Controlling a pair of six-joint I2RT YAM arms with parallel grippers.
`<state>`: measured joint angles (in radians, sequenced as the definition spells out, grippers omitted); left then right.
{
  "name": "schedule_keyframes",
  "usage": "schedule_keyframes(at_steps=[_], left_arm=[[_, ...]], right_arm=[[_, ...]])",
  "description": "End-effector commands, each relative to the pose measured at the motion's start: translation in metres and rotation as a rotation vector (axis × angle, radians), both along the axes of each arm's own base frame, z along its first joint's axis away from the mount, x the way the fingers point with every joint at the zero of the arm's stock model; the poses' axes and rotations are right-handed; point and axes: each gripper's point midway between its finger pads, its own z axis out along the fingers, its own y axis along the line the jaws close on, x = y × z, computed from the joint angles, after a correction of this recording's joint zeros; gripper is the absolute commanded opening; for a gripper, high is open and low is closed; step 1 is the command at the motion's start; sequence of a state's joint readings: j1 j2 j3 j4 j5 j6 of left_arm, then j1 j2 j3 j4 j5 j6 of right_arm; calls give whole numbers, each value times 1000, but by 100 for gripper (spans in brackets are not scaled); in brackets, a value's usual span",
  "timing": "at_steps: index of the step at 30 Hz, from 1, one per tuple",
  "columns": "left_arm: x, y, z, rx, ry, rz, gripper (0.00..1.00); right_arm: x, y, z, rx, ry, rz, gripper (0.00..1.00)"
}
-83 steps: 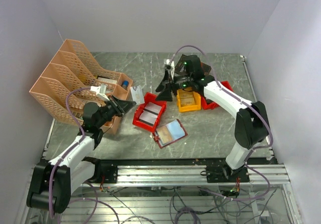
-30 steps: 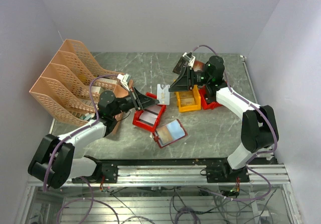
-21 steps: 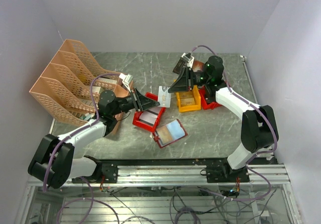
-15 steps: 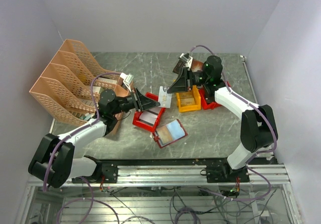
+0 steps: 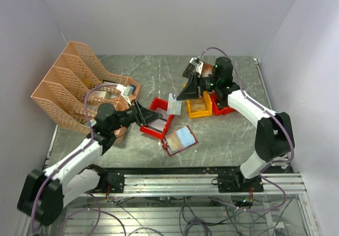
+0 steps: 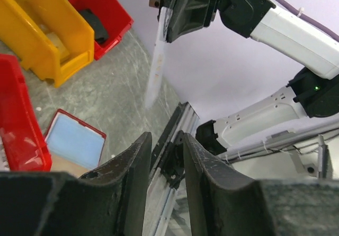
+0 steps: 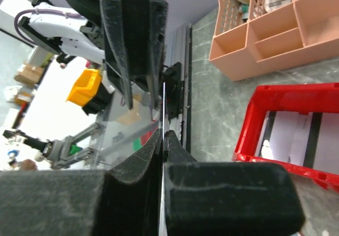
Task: Put the credit cards into the card holder
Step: Insert the credit card into the card holder.
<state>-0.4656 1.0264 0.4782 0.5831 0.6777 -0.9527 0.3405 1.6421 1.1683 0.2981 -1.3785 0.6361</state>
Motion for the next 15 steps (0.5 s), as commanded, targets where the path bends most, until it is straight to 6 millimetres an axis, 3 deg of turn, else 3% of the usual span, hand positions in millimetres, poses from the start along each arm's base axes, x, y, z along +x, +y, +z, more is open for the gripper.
schedule_keyframes(at_steps=[1, 4, 8, 9, 15], left_arm=[[1, 28, -16, 62, -5, 182, 42], [-12, 45, -6, 9, -84, 253, 44], [-20, 64, -16, -74, -52, 347, 70], [-24, 65, -23, -91, -33, 343, 73], [-42, 52, -35, -133, 29, 249, 69]], right_arm=[[-11, -11, -14, -38, -156, 8, 0], [-20, -19, -46, -122, -144, 23, 0], [-39, -35, -102, -248, -60, 71, 0], [-45, -38, -113, -261, -26, 79, 0], [-59, -46, -153, -309, 106, -5, 0]])
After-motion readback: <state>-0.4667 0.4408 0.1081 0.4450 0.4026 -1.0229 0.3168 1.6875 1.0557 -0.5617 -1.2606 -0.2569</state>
